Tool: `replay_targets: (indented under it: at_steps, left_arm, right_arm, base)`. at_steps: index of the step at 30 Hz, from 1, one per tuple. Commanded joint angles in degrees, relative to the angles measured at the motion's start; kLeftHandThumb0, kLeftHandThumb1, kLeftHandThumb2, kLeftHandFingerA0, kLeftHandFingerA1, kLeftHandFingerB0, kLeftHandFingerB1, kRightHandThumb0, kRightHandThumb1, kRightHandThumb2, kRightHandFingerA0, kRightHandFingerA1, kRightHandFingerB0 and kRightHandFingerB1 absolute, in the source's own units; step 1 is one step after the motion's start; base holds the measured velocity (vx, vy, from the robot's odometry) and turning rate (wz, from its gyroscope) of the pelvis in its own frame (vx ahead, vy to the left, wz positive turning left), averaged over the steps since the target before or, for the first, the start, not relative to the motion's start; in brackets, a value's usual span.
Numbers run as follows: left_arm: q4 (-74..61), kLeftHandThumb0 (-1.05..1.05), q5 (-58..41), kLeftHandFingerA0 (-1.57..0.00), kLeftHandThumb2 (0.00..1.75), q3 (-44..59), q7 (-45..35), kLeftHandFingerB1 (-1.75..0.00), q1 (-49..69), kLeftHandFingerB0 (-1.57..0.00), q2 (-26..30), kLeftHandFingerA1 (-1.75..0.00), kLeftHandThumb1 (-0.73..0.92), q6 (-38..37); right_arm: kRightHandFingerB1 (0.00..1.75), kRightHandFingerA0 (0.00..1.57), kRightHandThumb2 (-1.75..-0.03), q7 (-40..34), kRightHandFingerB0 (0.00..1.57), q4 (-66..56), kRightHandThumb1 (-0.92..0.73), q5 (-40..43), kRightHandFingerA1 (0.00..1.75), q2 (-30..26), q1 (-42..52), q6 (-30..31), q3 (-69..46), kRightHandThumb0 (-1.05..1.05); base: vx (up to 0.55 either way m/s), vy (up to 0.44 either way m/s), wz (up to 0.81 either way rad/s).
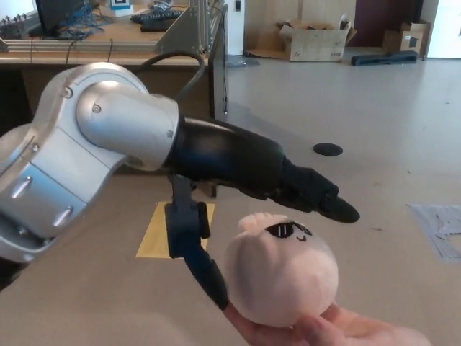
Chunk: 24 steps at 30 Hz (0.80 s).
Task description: The robot extends its left hand to pick up an emotional support dumpling from the palm of a person and brings its hand down by its side. Then it extends its arm again to hand the dumpling back to the person.
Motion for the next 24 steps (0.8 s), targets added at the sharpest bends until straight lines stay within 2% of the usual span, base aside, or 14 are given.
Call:
replay_targets:
  at_steps: [1,2,8,9,10,11,17,18,21,22,23,24]
  left_arm:
    - [-1.4,-0.54,3.4,0.00,0.77,-2.1,-1.1,0.00,-0.1,0.00,-1.1,0.00,0.45,2.4]
    - [-1.4,-0.55,3.5,0.00,0.78,-2.4,-1.2,-0.02,0.0,0.00,-1.2,-0.01,0.44,2.5]
    - [-1.8,-0.56,4.2,0.00,0.79,-3.3,-1.8,0.00,0.6,0.00,-1.8,0.00,0.45,4.1]
    - [-1.8,-0.60,4.3,0.00,0.81,-3.5,-1.7,0.00,1.1,0.00,-2.0,0.00,0.45,3.9]
    - [-1.9,-0.60,4.3,0.00,0.81,-3.6,-1.6,0.00,1.4,0.00,-2.1,0.00,0.45,3.7]
    - [-2.0,-0.77,4.5,0.00,0.58,-4.0,-1.4,0.00,2.1,0.00,-2.5,0.00,0.34,3.3]
    - [-2.1,-0.80,5.7,0.00,0.58,-4.5,-0.7,0.00,3.8,0.00,-3.5,0.00,0.34,2.3]
    - [-2.1,-0.76,6.1,0.00,0.53,-4.5,-0.6,0.00,4.1,0.00,-3.7,0.00,0.37,2.3]
    - [-2.0,-0.76,6.5,0.00,0.53,-4.3,-0.8,0.00,4.4,0.00,-4.0,0.00,0.37,2.3]
    - [-1.6,-0.63,7.1,0.00,0.81,-4.2,-0.1,-0.02,5.2,0.00,-4.1,0.00,0.41,1.5]
    - [-1.4,-0.63,7.3,0.00,0.81,-4.1,0.2,-0.02,5.6,0.00,-4.3,0.00,0.41,1.2]
    - [-1.6,-0.59,8.3,0.00,0.79,-4.6,0.1,-0.11,5.6,0.00,-4.0,-0.08,0.35,0.8]
  right_arm:
    - [0.32,0.34,-0.71,-0.9,0.17,0.2,-0.92,-0.3,0.55,-0.8,-0.3,-0.1,0.1,-0.90]
    - [0.44,0.30,-1.11,-0.9,0.11,0.2,-0.72,-0.3,0.62,-0.8,-0.5,0.1,0.1,-0.87]
    - [0.45,0.31,-1.11,-0.5,0.12,0.0,-0.72,0.0,0.62,-0.8,-0.9,0.4,0.0,-0.89]
    - [0.32,0.35,-0.68,-0.5,0.20,0.1,-0.92,0.0,0.55,-0.7,-1.1,0.6,0.0,-0.91]
    - [0.32,0.35,-0.68,-0.6,0.20,0.1,-0.92,0.1,0.55,-0.6,-1.3,0.7,0.0,-0.91]
    - [0.32,0.33,-0.69,-0.6,0.17,0.2,-0.92,-0.1,0.55,-0.6,-1.3,0.6,0.1,-0.89]
    - [0.31,0.33,-0.68,-0.4,0.18,0.8,-0.91,0.1,0.52,-0.5,-1.3,-0.2,0.0,-0.89]
    - [0.32,0.33,-0.68,-0.3,0.18,0.8,-0.91,0.1,0.52,-0.6,-1.4,-0.1,0.0,-0.89]
    - [0.32,0.33,-0.68,-0.3,0.18,0.9,-0.91,0.0,0.52,-0.6,-1.5,-0.2,0.0,-0.89]
    - [0.32,0.33,-0.69,-0.4,0.18,0.9,-0.92,-0.1,0.52,-0.7,-1.8,0.3,0.1,-0.90]
    - [0.32,0.33,-0.69,-0.4,0.18,0.9,-0.92,-0.2,0.52,-0.7,-2.0,0.4,0.2,-0.90]
    - [0.33,0.34,-0.68,-0.6,0.19,0.9,-0.92,-0.3,0.54,-0.7,-2.0,0.3,0.2,-0.89]
  base:
    - [0.00,0.000,0.00]
    - [0.00,0.000,0.00]
    - [0.00,0.000,0.00]
    - [0.00,0.000,0.00]
    - [0.00,0.000,0.00]
    - [0.00,0.000,0.00]
    - [0.00,0.000,0.00]
    - [0.00,0.000,0.00]
    - [0.00,0.000,0.00]
    - [0.00,0.000,0.00]
    - [0.00,0.000,0.00]
    - [0.00,0.000,0.00]
